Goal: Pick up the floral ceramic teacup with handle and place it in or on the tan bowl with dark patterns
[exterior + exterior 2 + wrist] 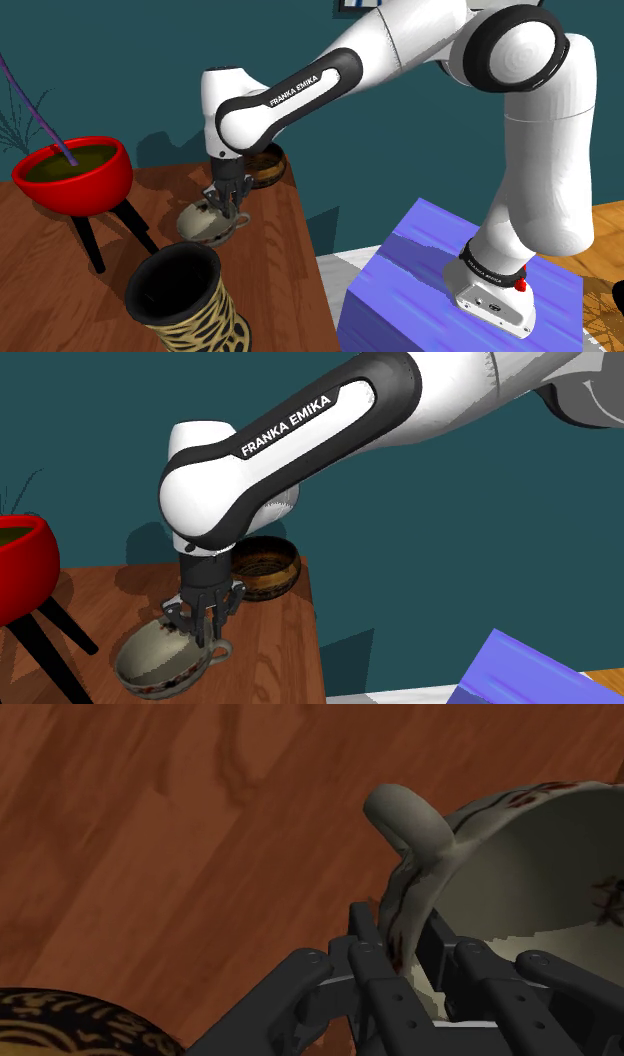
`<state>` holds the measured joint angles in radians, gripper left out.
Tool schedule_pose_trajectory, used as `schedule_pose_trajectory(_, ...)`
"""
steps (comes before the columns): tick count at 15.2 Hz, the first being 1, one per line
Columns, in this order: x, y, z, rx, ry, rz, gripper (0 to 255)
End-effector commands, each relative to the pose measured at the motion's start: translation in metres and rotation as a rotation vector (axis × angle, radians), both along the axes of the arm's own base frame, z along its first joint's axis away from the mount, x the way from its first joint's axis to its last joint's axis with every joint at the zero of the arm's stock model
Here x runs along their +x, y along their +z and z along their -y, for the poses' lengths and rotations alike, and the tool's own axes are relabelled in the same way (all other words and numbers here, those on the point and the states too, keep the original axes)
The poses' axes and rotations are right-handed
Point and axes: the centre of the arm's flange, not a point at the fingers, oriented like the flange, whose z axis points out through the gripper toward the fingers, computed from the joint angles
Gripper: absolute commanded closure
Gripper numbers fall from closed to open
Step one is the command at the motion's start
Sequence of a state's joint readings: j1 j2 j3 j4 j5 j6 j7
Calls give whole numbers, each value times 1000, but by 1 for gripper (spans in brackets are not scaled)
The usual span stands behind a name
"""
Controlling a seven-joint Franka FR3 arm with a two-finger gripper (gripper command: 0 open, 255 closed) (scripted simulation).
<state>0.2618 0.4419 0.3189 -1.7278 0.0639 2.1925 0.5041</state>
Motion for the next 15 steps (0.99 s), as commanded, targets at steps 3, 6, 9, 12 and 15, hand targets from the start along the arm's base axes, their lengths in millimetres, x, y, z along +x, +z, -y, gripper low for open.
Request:
schedule_pose_trajectory(3, 0, 20, 0, 0, 0, 1, 255)
schedule_pose_trajectory(6, 0, 36, 0, 0, 0, 1, 255)
schedule_pose_trajectory(9, 0, 52, 0, 0, 0, 1, 255)
schedule_pose_trajectory(12, 0, 68, 0, 0, 0, 1, 255)
schedule_pose_trajectory(15, 0, 84, 0, 0, 0, 1, 255)
